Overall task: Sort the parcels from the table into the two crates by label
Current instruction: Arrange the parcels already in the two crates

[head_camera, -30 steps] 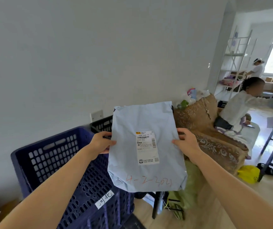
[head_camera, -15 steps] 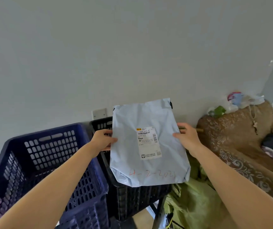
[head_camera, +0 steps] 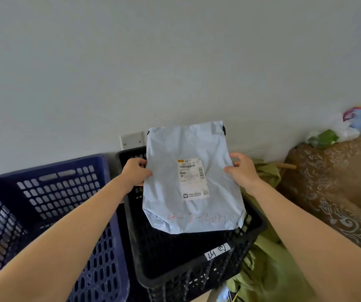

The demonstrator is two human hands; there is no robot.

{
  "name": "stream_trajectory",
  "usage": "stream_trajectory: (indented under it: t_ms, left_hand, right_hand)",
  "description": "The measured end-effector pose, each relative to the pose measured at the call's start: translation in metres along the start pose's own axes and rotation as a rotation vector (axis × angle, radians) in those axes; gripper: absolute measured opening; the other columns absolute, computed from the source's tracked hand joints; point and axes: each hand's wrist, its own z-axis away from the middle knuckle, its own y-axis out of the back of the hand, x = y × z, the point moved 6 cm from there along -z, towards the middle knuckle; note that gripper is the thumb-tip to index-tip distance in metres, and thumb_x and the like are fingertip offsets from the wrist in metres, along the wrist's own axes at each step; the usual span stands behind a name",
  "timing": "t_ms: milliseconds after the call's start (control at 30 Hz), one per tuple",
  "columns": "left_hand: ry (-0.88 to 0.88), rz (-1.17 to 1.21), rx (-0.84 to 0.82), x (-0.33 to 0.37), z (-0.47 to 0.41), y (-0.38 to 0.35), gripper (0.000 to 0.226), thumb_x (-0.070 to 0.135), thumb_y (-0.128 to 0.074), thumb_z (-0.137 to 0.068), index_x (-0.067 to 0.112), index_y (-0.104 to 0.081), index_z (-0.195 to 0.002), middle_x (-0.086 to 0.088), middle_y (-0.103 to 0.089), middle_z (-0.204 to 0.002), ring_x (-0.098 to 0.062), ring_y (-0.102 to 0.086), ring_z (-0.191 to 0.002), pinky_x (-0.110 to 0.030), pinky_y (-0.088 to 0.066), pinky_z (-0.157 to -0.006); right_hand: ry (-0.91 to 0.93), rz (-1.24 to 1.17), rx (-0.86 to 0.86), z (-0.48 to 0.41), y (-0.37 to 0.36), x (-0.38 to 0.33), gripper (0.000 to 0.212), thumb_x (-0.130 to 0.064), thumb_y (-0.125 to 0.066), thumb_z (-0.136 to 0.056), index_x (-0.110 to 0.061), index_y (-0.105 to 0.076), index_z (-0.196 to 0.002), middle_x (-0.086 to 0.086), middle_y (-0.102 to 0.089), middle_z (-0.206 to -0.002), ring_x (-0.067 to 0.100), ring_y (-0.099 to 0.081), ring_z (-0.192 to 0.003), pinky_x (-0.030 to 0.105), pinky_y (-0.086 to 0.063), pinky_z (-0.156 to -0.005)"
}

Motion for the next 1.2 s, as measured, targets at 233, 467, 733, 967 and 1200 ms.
stream_trajectory:
  t_ms: [233, 467, 733, 967, 1200]
  left_hand:
    - [0.090, -0.259, 0.050, -0.038, -0.046, -0.017, 0.014, -0.003, -0.057, -0.076, 0.009, -0.053, -0.081, -0.016, -0.058, -0.082, -0.032, -0.061, -0.073, -0.047, -0.060, -0.067]
    - [0.220, -0.402, 0.111, -0.066, -0.065, -0.038, 0.015, 0.004, -0.056, -0.085, 0.007, -0.047, -0.073, -0.008, -0.046, -0.072, -0.031, -0.056, -0.068, -0.031, -0.040, -0.058]
    - [0.341, -0.430, 0.157, -0.102, -0.073, -0.051, 0.015, 0.011, -0.056, -0.089, 0.004, -0.045, -0.080, -0.014, -0.053, -0.083, -0.033, -0.057, -0.080, -0.035, -0.047, -0.063]
    - [0.380, -0.430, 0.170, -0.132, -0.073, -0.063, 0.023, 0.019, -0.057, -0.090, 0.002, -0.054, -0.105, -0.018, -0.061, -0.104, -0.036, -0.060, -0.094, -0.038, -0.050, -0.073]
    - [0.391, -0.599, 0.164, -0.149, -0.072, -0.078, 0.039, 0.017, -0.044, -0.098, 0.000, -0.030, -0.130, -0.022, -0.054, -0.121, -0.039, -0.057, -0.107, -0.040, -0.045, -0.081]
  right_hand:
    - [0.002, 0.210, -0.058, -0.045, -0.039, 0.026, 0.035, 0.000, -0.056, -0.087, -0.008, -0.054, -0.121, 0.005, -0.060, -0.109, 0.023, -0.058, -0.098, 0.036, -0.049, -0.085]
    - [0.076, 0.400, -0.190, -0.078, -0.082, 0.039, 0.039, 0.002, -0.048, -0.089, -0.011, -0.049, -0.126, 0.009, -0.061, -0.115, 0.020, -0.054, -0.090, 0.030, -0.044, -0.076]
    - [0.097, 0.463, -0.223, -0.086, -0.116, 0.069, 0.036, 0.001, -0.046, -0.089, -0.017, -0.043, -0.120, 0.006, -0.057, -0.110, 0.027, -0.058, -0.093, 0.042, -0.051, -0.079]
    - [0.049, 0.481, -0.250, -0.089, -0.130, 0.096, 0.036, 0.001, -0.047, -0.089, -0.019, -0.041, -0.119, 0.006, -0.055, -0.117, 0.027, -0.055, -0.103, 0.039, -0.048, -0.083]
    - [0.034, 0.525, -0.347, -0.087, -0.153, 0.114, 0.055, 0.006, -0.047, -0.087, -0.019, -0.031, -0.133, 0.009, -0.049, -0.122, 0.031, -0.056, -0.104, 0.044, -0.050, -0.086]
